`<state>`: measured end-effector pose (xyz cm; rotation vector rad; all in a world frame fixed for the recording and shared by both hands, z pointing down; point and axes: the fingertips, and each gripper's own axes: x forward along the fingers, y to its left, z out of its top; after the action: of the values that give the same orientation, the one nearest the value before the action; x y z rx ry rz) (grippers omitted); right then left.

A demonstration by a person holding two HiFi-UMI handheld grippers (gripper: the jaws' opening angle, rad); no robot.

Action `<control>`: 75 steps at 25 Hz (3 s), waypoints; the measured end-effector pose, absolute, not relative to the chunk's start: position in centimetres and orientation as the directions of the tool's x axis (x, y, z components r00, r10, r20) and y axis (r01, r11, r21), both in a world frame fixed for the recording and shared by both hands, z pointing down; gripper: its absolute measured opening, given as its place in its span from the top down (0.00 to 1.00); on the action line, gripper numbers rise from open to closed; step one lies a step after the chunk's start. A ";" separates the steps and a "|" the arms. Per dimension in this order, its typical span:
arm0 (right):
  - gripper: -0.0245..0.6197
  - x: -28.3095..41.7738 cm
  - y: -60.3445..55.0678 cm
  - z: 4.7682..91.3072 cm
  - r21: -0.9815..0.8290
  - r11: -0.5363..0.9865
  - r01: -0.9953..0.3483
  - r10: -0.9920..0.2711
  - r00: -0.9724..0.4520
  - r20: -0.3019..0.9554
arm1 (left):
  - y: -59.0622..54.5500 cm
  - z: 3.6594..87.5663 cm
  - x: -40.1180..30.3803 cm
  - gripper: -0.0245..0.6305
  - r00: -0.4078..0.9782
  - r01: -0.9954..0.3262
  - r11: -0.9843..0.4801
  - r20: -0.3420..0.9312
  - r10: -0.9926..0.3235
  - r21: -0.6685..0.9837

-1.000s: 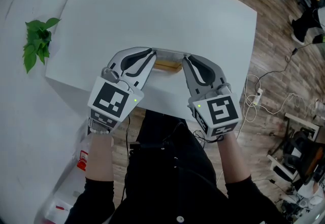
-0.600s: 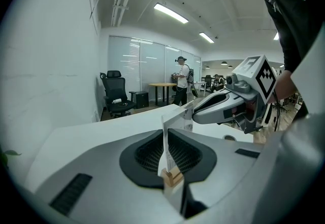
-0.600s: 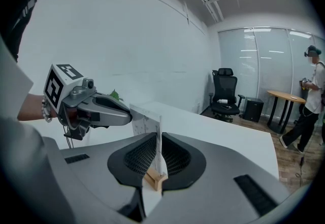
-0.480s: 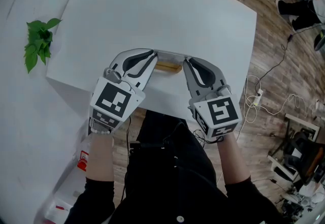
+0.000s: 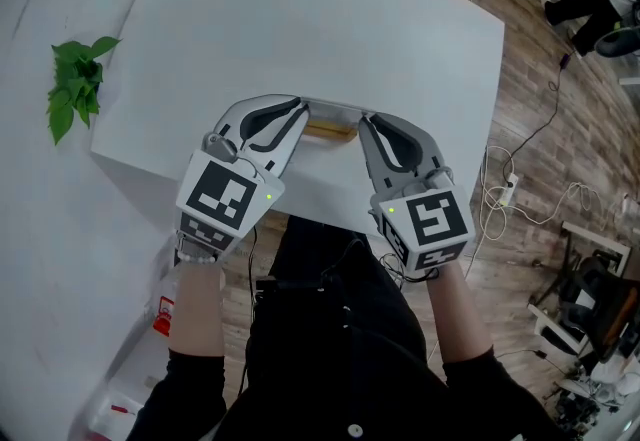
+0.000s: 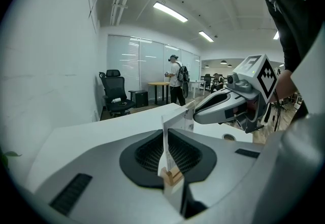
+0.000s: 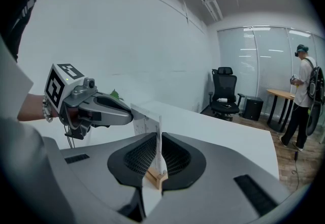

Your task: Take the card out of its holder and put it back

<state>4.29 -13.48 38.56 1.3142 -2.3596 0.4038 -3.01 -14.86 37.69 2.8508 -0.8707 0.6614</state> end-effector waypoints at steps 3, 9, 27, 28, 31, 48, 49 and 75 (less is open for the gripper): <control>0.86 4.3 -13.4 38.8 -0.057 0.513 -0.857 -0.735 -0.473 0.486 | -14.8 37.9 -3.0 0.90 0.743 -0.549 -0.835 0.435 -0.509 -0.039; 0.86 4.2 -13.3 39.2 -0.056 0.512 -0.857 -0.732 -0.469 0.495 | -14.8 38.4 -3.0 0.90 0.740 -0.551 -0.834 0.443 -0.507 -0.034; 0.86 4.5 -13.4 41.6 -0.053 0.509 -0.859 -0.709 -0.453 0.540 | -14.7 41.0 -2.5 0.90 0.730 -0.533 -0.846 0.489 -0.478 -0.030; 0.86 4.5 -13.4 41.8 -0.053 0.508 -0.860 -0.708 -0.452 0.543 | -14.7 41.2 -2.4 0.90 0.729 -0.532 -0.846 0.491 -0.476 -0.031; 0.86 4.5 -13.5 42.4 -0.055 0.503 -0.863 -0.706 -0.447 0.550 | -14.9 41.6 -2.4 0.90 0.729 -0.530 -0.847 0.495 -0.473 -0.030; 0.86 4.5 -13.9 44.2 -0.048 0.492 -0.869 -0.701 -0.429 0.569 | -15.3 43.5 -2.5 0.90 0.720 -0.553 -0.833 0.503 -0.479 -0.002; 0.86 4.6 -13.9 44.3 -0.043 0.490 -0.871 -0.704 -0.424 0.569 | -15.4 43.5 -2.5 0.90 0.718 -0.558 -0.830 0.500 -0.484 -0.002; 0.87 6.1 -12.7 37.4 -0.019 0.452 -0.892 -0.805 -0.417 0.421 | -14.4 35.2 -6.1 0.90 0.656 -0.717 -0.697 0.320 -0.684 -0.018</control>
<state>6.09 -12.67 37.39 1.4403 -2.3550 0.3416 -6.10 -14.42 35.24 2.7581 -1.1704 0.4634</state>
